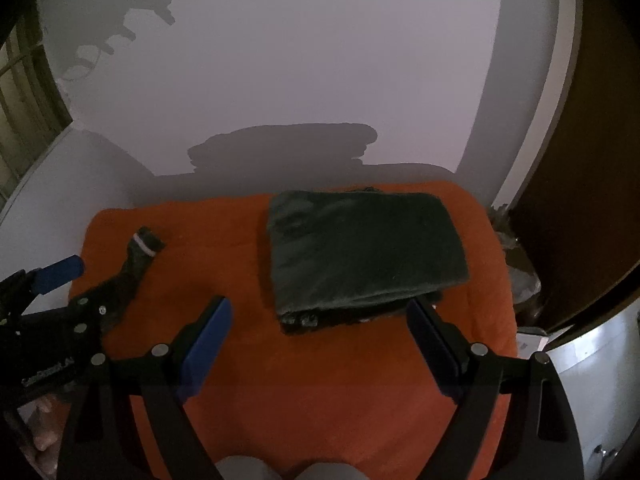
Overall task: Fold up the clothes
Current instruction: 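Open both grippers and pull them back from the stacked fleece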
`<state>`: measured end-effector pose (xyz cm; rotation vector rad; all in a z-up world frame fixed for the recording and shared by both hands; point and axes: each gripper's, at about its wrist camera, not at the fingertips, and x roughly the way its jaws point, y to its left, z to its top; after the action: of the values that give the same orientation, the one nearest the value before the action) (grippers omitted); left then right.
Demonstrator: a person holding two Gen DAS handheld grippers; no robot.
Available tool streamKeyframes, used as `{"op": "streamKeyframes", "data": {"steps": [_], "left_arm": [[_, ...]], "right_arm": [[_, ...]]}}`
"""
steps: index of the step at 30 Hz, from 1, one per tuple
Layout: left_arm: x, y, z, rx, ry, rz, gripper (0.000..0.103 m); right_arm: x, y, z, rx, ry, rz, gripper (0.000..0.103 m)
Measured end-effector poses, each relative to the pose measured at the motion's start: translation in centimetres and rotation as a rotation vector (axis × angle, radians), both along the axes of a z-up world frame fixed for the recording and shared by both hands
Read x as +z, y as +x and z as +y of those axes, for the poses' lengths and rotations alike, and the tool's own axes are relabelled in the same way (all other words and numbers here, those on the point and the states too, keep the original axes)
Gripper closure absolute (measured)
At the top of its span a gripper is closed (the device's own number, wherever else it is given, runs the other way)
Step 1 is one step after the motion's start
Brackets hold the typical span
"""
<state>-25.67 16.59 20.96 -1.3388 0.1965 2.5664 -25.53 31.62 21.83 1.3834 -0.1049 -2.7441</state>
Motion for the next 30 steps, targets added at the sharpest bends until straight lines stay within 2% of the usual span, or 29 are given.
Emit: {"op": "streamKeyframes", "data": {"steps": [3,7,11,18,21,24,28,30], "left_arm": [[-1.7,-1.2,0.3,0.026,-0.01,-0.019,0.022],[-3.5,-1.9,0.4,0.047,0.018,-0.059,0.022],[-3.8,-1.7,0.9,0.035,0.026,-0.07,0.022],[-4.7,-1.3,1.8,0.02,-0.027,-0.013,0.022],[-5.2,-1.2,1.7,0.027,-0.032,-0.014,0.022],[-5.9,-1.5,1.3,0.023,-0.032,-0.014,0.022],[-6.8,-2.5,0.8,0.03,-0.092,-0.017,0.022],[-6.8,-1.7,0.0,0.051,-0.111,-0.033,0.022]], "right_arm": [[-1.3,-1.6,0.7,-0.004,-0.019,-0.02,0.014],[-3.1,-3.1,1.2,0.001,-0.029,-0.052,0.014],[-3.9,-3.3,1.3,0.012,-0.053,-0.076,0.014],[-4.6,-2.8,0.2,0.033,-0.018,-0.041,0.014],[-5.0,-2.7,-0.2,0.031,-0.008,-0.04,0.014],[-5.0,-2.7,0.1,0.015,-0.046,-0.024,0.014],[-6.3,-4.1,-0.4,0.027,-0.055,-0.018,0.014],[-6.7,-4.0,-0.8,0.037,-0.05,-0.031,0.014]]}}
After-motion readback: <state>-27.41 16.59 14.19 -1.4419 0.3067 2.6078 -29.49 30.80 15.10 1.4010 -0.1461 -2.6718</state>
